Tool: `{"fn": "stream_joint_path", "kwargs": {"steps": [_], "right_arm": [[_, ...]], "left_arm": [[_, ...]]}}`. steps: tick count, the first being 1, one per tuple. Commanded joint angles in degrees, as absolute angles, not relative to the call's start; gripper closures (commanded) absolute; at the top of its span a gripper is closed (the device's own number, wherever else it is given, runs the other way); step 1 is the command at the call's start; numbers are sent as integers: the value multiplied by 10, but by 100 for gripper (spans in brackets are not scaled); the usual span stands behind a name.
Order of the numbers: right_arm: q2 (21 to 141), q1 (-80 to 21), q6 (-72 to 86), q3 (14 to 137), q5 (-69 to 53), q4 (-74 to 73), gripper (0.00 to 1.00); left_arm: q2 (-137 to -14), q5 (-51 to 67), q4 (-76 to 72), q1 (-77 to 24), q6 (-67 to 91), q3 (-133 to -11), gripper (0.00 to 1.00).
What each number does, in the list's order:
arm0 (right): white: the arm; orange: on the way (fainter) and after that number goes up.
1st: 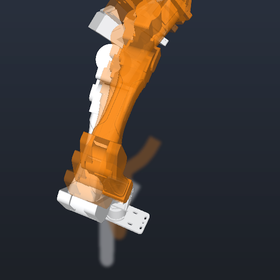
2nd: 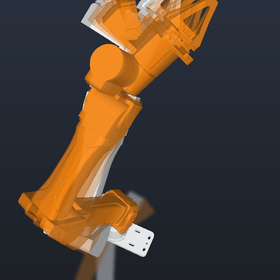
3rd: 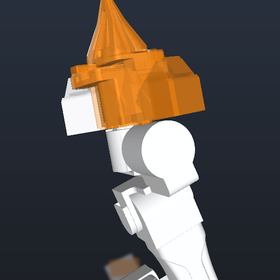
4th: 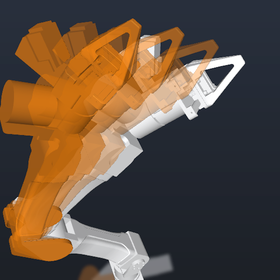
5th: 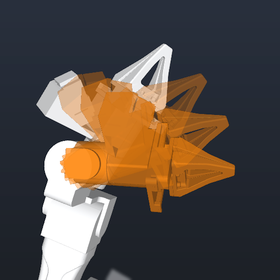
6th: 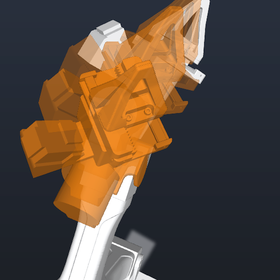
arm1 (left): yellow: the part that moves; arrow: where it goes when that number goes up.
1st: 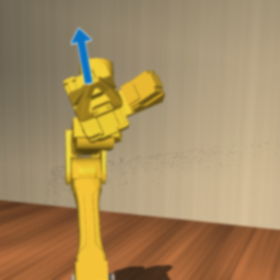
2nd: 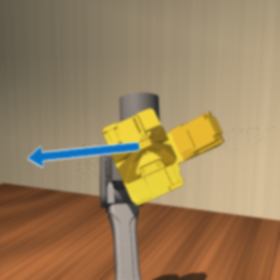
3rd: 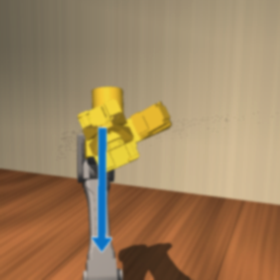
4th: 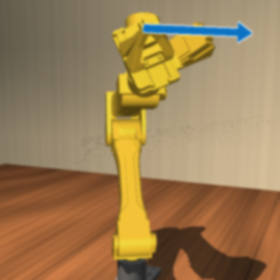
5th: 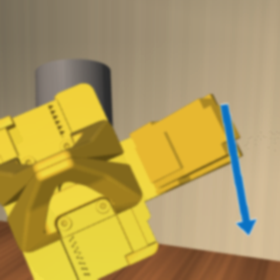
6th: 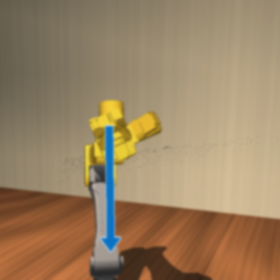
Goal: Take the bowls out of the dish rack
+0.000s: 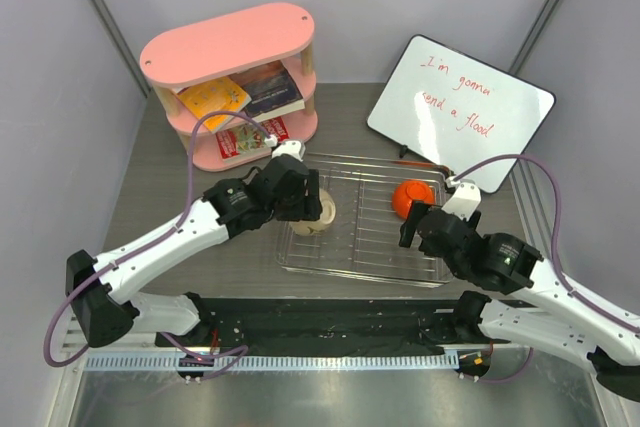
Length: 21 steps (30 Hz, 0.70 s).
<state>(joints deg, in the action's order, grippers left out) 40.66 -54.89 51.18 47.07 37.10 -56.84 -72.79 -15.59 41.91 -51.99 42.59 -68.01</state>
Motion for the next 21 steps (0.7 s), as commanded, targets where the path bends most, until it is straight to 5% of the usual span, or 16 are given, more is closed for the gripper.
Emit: {"fn": "stream_joint_path", "kwargs": {"steps": [1,21], "right_arm": [[402,-549,513,468,371,-541,0],[410,-548,502,471,364,-539,0]], "left_arm": [[-696,-181,409,-518,432,-681,100],[-641,-295,522,-518,404,-726,100]]}}
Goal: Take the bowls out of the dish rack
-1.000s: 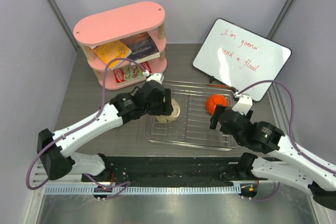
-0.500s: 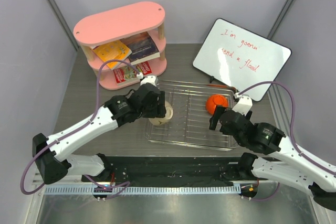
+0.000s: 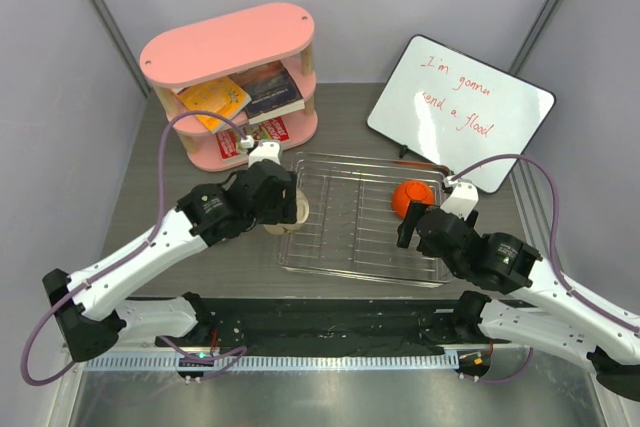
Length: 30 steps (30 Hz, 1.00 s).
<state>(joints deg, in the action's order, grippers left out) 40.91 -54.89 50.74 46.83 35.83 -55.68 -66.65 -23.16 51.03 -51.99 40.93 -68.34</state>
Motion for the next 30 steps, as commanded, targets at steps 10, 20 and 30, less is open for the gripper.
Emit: {"fn": "stream_joint_path", "kwargs": {"steps": [10,20,30], "right_arm": [[411,-548,502,470,362,-537,0],[410,-548,497,466,359,-532,0],[403,-548,488,461,352,-521,0]], "left_arm": [[-641,-466,678,-511,418,-778,100],[-736,-587,829,-461,430,-815,100],[-868,-688,951,-419,534,-786,100]]}}
